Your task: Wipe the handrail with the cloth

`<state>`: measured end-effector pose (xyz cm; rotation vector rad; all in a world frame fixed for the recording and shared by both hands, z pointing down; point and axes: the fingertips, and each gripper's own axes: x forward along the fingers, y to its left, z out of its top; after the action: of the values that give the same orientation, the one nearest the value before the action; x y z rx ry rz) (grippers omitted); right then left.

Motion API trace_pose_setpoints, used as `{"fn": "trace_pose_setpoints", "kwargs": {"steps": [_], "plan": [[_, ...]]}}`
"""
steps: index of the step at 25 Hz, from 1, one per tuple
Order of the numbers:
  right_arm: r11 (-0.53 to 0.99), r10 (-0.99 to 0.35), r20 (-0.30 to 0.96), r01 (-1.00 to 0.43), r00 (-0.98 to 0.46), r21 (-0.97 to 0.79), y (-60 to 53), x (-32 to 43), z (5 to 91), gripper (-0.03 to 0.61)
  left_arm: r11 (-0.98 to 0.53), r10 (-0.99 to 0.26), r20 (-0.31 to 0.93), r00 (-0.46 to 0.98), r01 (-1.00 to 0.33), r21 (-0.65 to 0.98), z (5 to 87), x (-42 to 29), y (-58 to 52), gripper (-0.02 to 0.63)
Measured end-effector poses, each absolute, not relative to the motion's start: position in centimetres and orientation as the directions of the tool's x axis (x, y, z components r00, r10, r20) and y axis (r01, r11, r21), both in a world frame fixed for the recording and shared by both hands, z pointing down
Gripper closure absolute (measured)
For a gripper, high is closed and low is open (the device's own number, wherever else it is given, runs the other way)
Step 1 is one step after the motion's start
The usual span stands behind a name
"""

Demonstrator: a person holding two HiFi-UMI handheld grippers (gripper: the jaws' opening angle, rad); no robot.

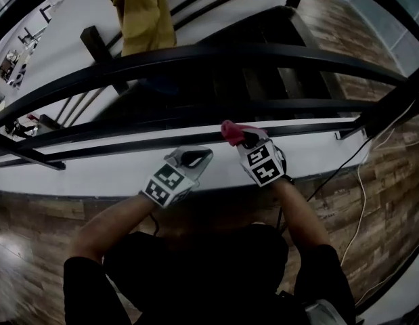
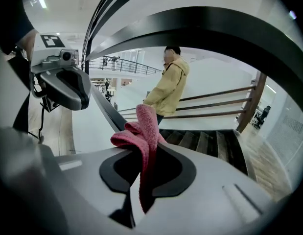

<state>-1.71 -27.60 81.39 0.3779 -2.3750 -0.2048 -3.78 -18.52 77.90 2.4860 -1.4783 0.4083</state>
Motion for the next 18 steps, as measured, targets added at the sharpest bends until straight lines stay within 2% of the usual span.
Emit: {"fn": "trace_pose_setpoints", "kwargs": {"steps": [13,18], "plan": [[0.963,-0.206,0.668,-0.026,-0.715,0.269,-20.8,-10.5,82.1,0.528,-0.287,-0.903,0.335,0.271,-0.958,0.001,78.0,-12.3,-13.0,0.614],[0.961,-0.189,0.674,0.006,-0.714,0.276,-19.6,-12.2,82.2,0.528,-0.198,-0.923,0.327,0.2,-0.979,0.039,78.1,-14.5,-11.8,0.614]]}}
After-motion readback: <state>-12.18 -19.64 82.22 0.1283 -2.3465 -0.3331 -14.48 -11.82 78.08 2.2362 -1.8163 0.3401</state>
